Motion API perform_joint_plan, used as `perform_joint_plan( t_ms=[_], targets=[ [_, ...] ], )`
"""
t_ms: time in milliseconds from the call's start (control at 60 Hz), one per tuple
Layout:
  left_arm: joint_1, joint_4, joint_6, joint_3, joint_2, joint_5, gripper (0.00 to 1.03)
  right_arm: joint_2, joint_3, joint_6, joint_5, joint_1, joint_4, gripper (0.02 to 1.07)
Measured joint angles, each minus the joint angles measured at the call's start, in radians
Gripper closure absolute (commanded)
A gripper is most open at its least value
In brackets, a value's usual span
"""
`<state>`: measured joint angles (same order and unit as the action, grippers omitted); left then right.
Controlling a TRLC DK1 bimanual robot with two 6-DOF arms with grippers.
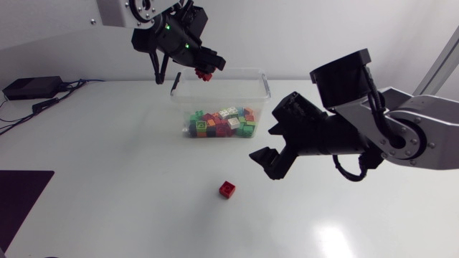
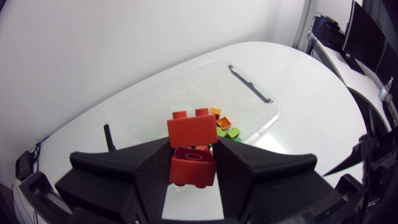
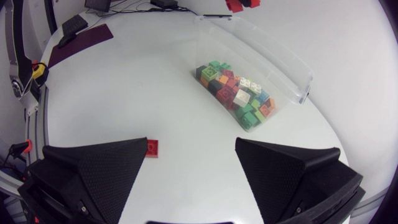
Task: Place the duplo bricks in the container
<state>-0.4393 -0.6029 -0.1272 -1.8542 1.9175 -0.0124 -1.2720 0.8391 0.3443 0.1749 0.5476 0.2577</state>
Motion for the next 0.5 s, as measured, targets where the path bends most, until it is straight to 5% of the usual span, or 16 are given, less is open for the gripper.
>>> perform_joint_plan(
  t_ms=[133, 183, 267, 500],
  targets=[
    [0.032, 0.097, 0.001, 0.0, 0.048, 0.0, 0.74, -0.012, -0.018, 0.0, 0.0, 0.039, -0.008, 0.06],
    [0.037, 0.128, 0.004, -0.005, 0.066, -0.001, 0.54, -0.021, -0.024, 0.0, -0.005, 0.051, -0.008, 0.06],
    [0.039, 0.139, 0.004, -0.035, 0.1, 0.0, 0.05, -0.04, -0.028, 0.001, -0.014, 0.066, -0.008, 0.06],
    [0.058, 0.124, 0.003, -0.042, 0.099, -0.011, 0.04, -0.134, -0.028, 0.021, -0.049, 0.114, -0.008, 0.06]
  ],
)
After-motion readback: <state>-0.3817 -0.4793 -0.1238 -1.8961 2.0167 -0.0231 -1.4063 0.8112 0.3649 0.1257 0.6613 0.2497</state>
